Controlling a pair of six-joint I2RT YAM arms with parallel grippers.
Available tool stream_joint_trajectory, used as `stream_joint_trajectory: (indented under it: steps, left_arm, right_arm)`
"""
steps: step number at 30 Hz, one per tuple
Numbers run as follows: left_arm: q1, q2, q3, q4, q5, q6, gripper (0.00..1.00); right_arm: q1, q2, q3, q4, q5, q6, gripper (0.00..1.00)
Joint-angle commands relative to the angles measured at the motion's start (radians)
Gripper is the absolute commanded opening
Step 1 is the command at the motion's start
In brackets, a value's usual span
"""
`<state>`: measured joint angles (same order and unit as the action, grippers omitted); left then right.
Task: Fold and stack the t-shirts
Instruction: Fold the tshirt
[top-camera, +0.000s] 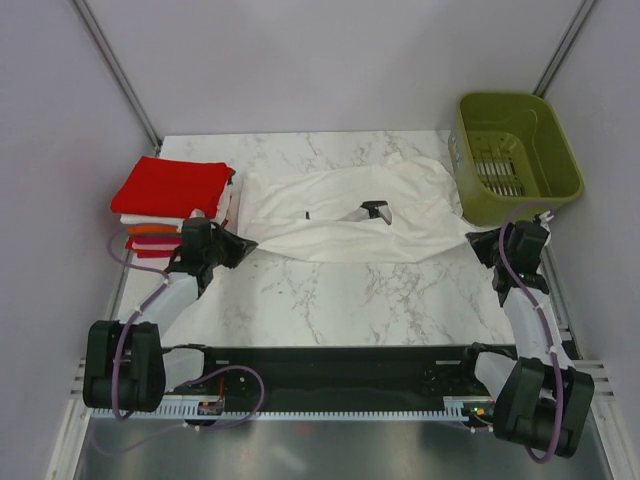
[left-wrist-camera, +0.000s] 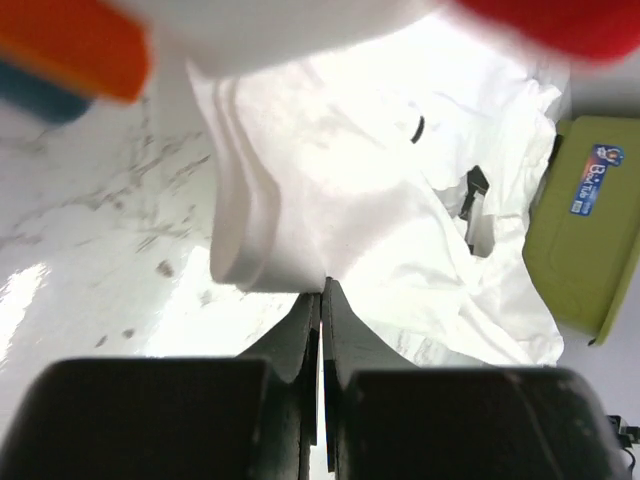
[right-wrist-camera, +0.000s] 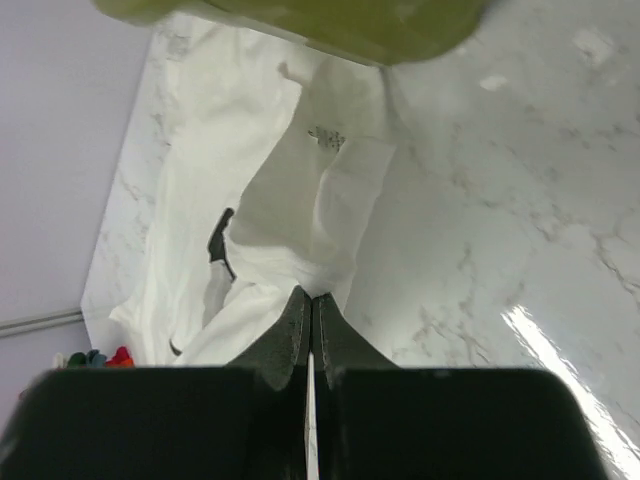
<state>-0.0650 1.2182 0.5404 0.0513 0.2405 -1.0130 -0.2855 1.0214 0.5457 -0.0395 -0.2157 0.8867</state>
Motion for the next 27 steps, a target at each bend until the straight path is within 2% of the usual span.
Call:
stream_joint_trajectory:
  steps: [1, 5, 8, 12, 16, 18, 19, 21, 23, 27]
  left_arm:
    - [0.014, -0.097, -0.071, -0.001, -0.046, 0.057, 0.02]
    - [0.063, -0.166, -0.141, -0.073, -0.046, 0.036, 0.02]
    - [0.146, -0.223, -0.218, -0.068, -0.011, 0.016, 0.02]
    - [0.189, -0.278, -0.252, -0.108, -0.015, 0.034, 0.03]
    - [0.197, -0.301, -0.223, -0.178, -0.033, 0.079, 0.07]
    - [0.197, -0.316, -0.221, -0.212, -0.03, 0.096, 0.13]
    - [0.198, -0.325, -0.226, -0.22, -0.027, 0.1, 0.15]
    - [0.198, -0.365, -0.237, -0.241, -0.033, 0.103, 0.27]
    - [0.197, -0.405, -0.238, -0.255, -0.027, 0.116, 0.34]
    - [0.195, -0.569, -0.205, -0.361, -0.001, 0.132, 0.47]
  right_arm:
    - [-0.004, -0.075, -0.091, -0.066, 0.105, -0.035, 0.0]
    - [-0.004, -0.176, -0.144, -0.152, 0.196, -0.045, 0.0]
    - [-0.004, -0.256, -0.17, -0.235, 0.28, -0.04, 0.0]
    - [-0.004, -0.36, -0.184, -0.361, 0.37, -0.02, 0.0]
    - [-0.004, -0.441, -0.207, -0.424, 0.378, -0.019, 0.0]
    - [-0.003, -0.48, -0.216, -0.471, 0.369, -0.011, 0.01]
    - [-0.004, -0.507, -0.219, -0.488, 0.368, -0.003, 0.05]
    - [-0.004, -0.543, -0.217, -0.519, 0.363, 0.003, 0.33]
    - [-0.004, -0.601, -0.199, -0.525, 0.366, -0.002, 0.53]
    - [-0.003, -0.621, -0.126, -0.453, 0.297, -0.106, 0.54]
